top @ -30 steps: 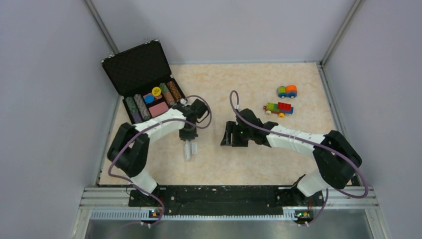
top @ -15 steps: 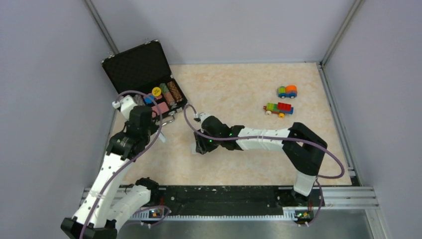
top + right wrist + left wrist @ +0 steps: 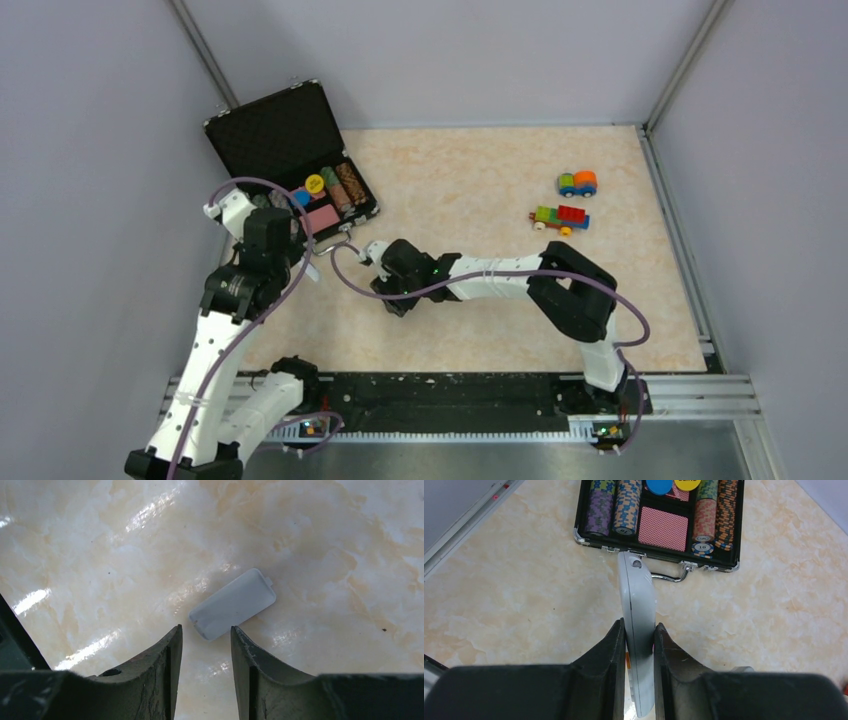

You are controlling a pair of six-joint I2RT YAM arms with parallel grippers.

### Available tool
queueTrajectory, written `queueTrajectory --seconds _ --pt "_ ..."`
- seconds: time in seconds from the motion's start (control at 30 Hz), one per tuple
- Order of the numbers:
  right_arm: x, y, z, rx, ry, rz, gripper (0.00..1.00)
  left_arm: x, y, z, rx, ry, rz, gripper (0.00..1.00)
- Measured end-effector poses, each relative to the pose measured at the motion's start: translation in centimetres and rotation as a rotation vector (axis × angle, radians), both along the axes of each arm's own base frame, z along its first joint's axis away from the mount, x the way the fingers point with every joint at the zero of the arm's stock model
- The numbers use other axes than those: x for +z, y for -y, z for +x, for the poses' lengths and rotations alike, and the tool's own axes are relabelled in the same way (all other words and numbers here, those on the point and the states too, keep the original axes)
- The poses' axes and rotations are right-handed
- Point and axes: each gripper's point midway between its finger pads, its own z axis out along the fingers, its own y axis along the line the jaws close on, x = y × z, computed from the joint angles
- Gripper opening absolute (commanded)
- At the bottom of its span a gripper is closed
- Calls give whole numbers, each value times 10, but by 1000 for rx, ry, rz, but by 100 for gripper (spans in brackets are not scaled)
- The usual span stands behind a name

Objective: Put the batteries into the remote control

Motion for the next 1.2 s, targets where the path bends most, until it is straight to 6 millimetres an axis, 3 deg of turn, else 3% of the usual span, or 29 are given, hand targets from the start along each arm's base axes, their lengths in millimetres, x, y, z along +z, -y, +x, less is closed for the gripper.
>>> queueTrajectory --seconds 0.3,0.6,0.93,1.2 --pt "-9 3 -12 104 25 -51 40 -5 1 3 -5 -22 -15 0" --pt "-9 5 -6 116 110 -96 40 -5 -2 3 9 -23 -17 0" --pt "2 -6 -11 150 200 -121 40 -6 -3 3 11 -26 -22 0" --pt "-10 -15 -11 168 190 -132 37 -6 -4 3 11 -27 -25 0"
